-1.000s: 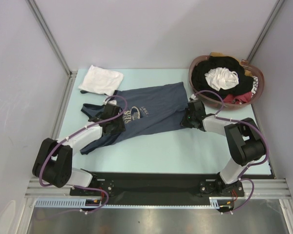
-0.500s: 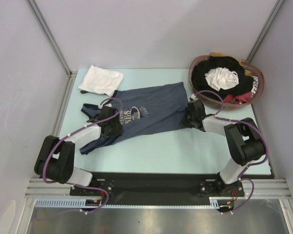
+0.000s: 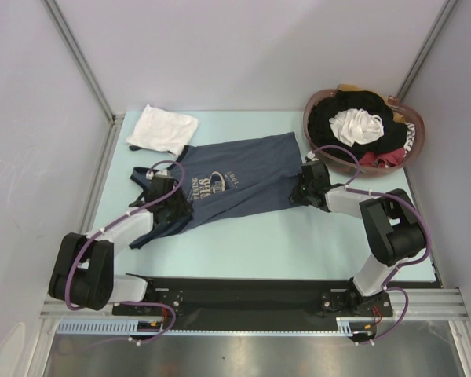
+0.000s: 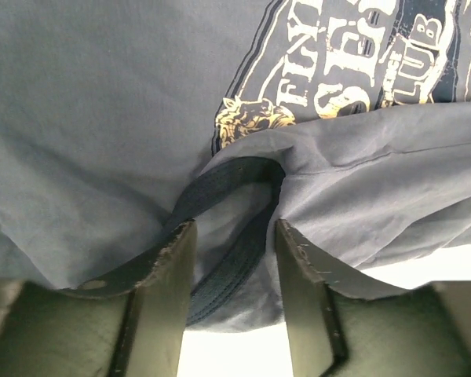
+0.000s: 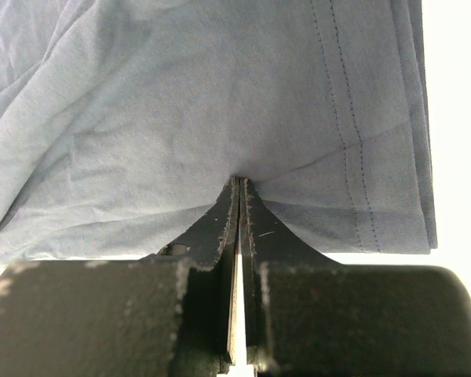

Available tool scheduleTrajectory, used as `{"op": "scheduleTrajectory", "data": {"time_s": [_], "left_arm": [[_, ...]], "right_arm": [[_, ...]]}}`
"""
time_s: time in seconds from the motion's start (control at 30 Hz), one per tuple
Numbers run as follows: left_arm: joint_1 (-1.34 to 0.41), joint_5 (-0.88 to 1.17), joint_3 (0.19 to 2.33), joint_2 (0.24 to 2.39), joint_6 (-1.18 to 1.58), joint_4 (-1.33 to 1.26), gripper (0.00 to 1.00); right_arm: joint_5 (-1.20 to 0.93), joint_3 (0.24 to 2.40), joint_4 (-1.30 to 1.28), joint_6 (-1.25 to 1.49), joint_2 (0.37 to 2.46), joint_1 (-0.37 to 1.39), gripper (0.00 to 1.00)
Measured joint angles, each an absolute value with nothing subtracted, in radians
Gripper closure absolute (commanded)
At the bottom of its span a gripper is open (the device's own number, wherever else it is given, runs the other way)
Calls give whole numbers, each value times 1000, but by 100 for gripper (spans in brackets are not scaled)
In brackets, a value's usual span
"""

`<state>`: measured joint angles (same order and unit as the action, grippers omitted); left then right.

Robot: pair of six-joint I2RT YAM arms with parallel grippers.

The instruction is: Fold and stack the tank tops

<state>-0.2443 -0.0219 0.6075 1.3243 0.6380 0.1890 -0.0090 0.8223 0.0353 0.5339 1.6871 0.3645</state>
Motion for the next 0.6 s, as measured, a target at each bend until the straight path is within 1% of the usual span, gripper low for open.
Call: {"op": "scheduleTrajectory", "data": {"time_s": [0.1,0.2,0.23,0.27,0.33,0.4,0.5,0.6], "left_arm": [[-242,-31,602,1326,639,178,61],[-234,-59,603,1336,637,165,63],[-231,-69,604,1340,637,164,61],[-228,-86,604,1345,636,162,52],[-223,-107,604,1346,632,157,40],[-222,-113,604,1346,635,143,38],[-222,-111,599,1345,640,112,37],[-222,-108,579,1334,652,84,48]], "right_arm": [[-9,822,36,535,1687,364,100],[-9,822,36,538,1688,364,100],[-9,822,36,538,1688,364,100],[-9,822,36,538,1688,364,100],[-12,822,38,539,1689,363,100],[-13,822,39,539,1689,362,100],[-17,822,42,540,1691,361,100],[-27,822,45,542,1692,358,100]]}}
